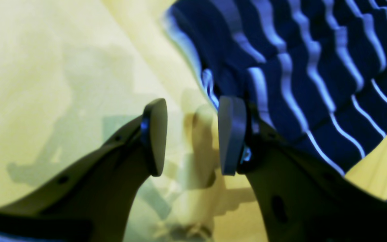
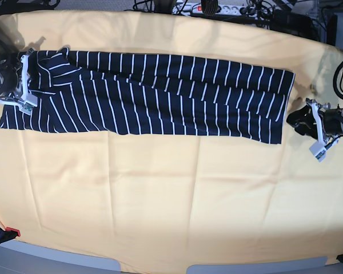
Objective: Fold the T-shirt properly
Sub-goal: 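Grasp the shirt end with the right gripper and fold it inward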
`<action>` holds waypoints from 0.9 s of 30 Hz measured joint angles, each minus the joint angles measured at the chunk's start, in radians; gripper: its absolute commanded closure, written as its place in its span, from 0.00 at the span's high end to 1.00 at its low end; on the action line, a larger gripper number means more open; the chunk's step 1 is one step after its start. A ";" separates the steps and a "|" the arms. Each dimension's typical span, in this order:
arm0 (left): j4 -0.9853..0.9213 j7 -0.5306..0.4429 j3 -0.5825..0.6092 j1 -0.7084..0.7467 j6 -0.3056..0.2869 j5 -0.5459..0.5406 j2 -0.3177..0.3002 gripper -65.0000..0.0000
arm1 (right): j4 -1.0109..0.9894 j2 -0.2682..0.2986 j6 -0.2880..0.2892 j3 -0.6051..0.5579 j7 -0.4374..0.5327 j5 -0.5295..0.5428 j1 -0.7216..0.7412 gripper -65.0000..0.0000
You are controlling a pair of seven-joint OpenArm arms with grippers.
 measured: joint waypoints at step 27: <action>0.000 0.071 -0.256 -0.152 0.088 0.039 -0.055 0.41 | 0.158 0.000 -0.014 0.227 0.003 0.183 0.081 0.49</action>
